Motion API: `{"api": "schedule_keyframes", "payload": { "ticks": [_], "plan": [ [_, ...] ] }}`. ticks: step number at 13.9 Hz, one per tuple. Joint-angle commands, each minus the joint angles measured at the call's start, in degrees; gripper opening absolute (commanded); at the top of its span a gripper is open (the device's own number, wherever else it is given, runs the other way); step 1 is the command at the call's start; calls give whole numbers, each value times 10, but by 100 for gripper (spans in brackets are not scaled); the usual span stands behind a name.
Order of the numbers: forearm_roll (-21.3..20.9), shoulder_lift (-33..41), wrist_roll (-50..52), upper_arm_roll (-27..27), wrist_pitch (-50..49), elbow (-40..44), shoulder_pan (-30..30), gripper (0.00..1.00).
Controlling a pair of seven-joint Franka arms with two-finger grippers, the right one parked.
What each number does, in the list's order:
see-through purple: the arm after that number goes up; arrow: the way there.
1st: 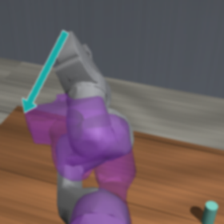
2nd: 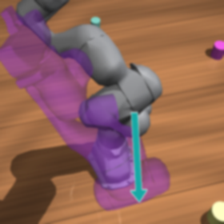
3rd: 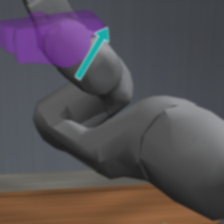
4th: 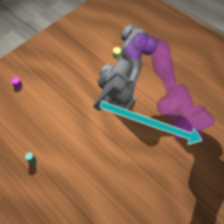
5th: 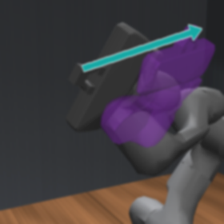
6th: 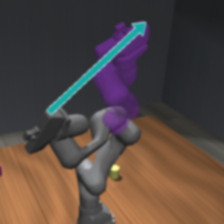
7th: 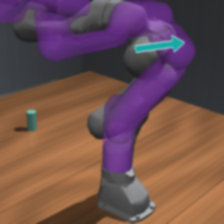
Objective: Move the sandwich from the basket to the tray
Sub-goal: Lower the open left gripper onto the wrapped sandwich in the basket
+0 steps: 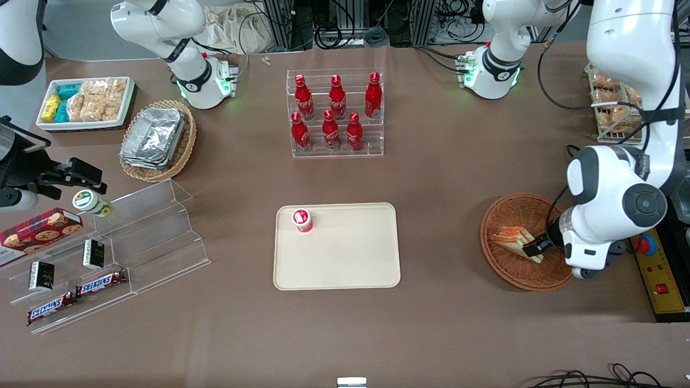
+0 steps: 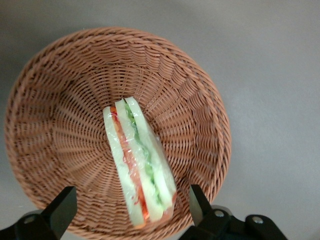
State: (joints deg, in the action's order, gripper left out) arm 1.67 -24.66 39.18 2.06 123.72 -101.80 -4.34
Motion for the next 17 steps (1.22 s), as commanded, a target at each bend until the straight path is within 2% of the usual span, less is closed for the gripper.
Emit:
{"api": "schedule_keyframes", "payload": {
  "ticks": [1, 6, 12, 17],
  "plan": [
    [11, -4, 45, 2, 48, -32, 1, 100],
    [11, -3, 56, 3, 94, -87, 1, 100],
    [11, -12, 62, 3, 112, -89, 3, 99],
    [9, -15, 116, 2, 134, -87, 2, 91]
  ]
}}
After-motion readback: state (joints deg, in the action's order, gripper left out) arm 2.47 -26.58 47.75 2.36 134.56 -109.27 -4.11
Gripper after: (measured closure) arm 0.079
